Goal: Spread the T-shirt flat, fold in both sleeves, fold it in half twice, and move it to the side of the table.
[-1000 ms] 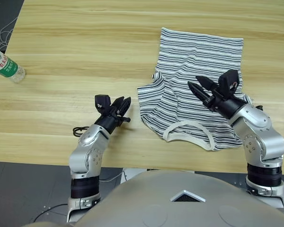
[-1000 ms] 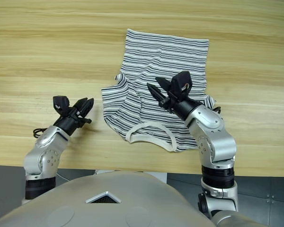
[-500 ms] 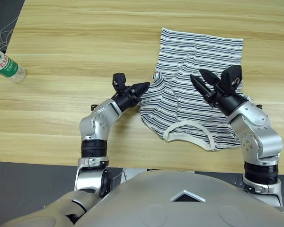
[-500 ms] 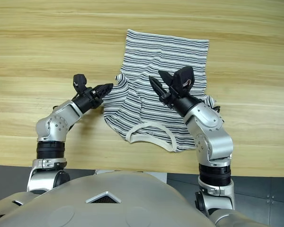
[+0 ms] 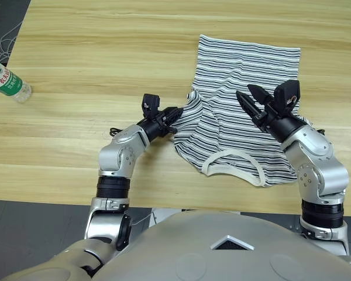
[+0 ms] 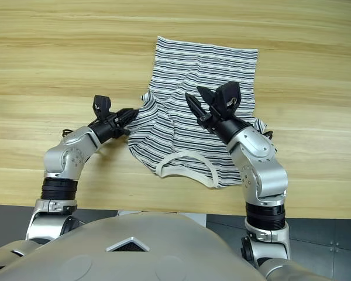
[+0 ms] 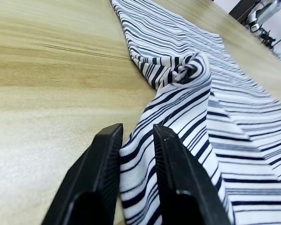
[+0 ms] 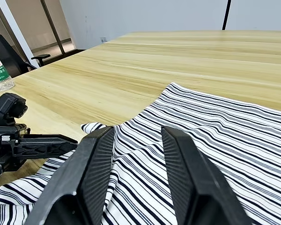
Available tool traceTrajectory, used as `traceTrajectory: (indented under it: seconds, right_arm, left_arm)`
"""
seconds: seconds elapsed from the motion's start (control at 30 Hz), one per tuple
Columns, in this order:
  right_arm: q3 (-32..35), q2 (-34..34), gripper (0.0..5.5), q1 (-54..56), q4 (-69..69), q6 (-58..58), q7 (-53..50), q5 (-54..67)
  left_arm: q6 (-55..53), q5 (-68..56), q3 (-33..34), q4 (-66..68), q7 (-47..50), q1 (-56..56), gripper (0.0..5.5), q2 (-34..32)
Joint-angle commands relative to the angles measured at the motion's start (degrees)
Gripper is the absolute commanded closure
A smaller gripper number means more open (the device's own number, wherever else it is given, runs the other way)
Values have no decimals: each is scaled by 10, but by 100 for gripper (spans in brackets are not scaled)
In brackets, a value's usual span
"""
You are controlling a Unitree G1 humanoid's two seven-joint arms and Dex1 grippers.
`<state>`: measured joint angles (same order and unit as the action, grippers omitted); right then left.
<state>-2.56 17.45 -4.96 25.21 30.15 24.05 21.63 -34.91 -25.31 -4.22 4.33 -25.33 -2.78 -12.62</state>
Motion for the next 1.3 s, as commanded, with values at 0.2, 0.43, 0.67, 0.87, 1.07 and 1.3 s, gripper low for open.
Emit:
traceTrajectory:
  seconds: [0.2,0.43,0.67,0.87,1.07,1.3]
  right_arm:
    - [-3,-5,365,7,7,-5,-10,-4]
    - [-2,-5,365,10,4,-8,-12,-4]
    - [2,-5,365,14,2,-9,-14,-3]
    - [16,-9,365,16,-4,-13,-25,-4]
    - [52,-19,365,30,-27,-19,-54,0]
    - [66,-21,365,38,-45,-28,-67,-6]
  left_arm:
    - [-46,40,-19,-16,21,55,480,-20]
    - [-48,39,-13,-21,23,55,537,-21]
    - [-32,50,2,0,29,49,537,-32]
    - [-13,57,47,10,48,55,537,-56]
    - [-10,50,94,-14,44,100,537,-73]
    - [-11,53,93,-52,43,127,537,-66]
